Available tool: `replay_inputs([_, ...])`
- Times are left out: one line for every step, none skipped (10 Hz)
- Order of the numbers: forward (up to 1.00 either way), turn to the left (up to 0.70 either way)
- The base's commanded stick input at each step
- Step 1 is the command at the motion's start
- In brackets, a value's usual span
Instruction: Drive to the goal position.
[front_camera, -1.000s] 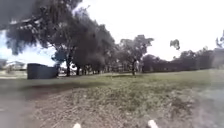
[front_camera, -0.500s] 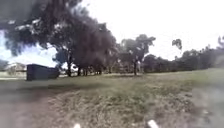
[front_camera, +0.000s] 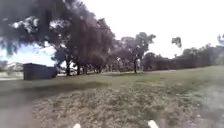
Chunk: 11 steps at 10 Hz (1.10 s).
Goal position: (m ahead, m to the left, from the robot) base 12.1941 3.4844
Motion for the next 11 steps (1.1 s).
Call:
replay_inputs([0.70, 0.00])
replay_inputs([0.70, 0.00])
replay_inputs([0.70, 0.00])
replay_inputs([0.70, 0.00])
replay_inputs([0.70, 0.00])
replay_inputs([0.70, 0.00])
replay_inputs([0.70, 0.00])
replay_inputs([0.70, 0.00])
replay_inputs([0.70, 0.00])
replay_inputs([0.70, 0.00])
replay_inputs([0.70, 0.00])
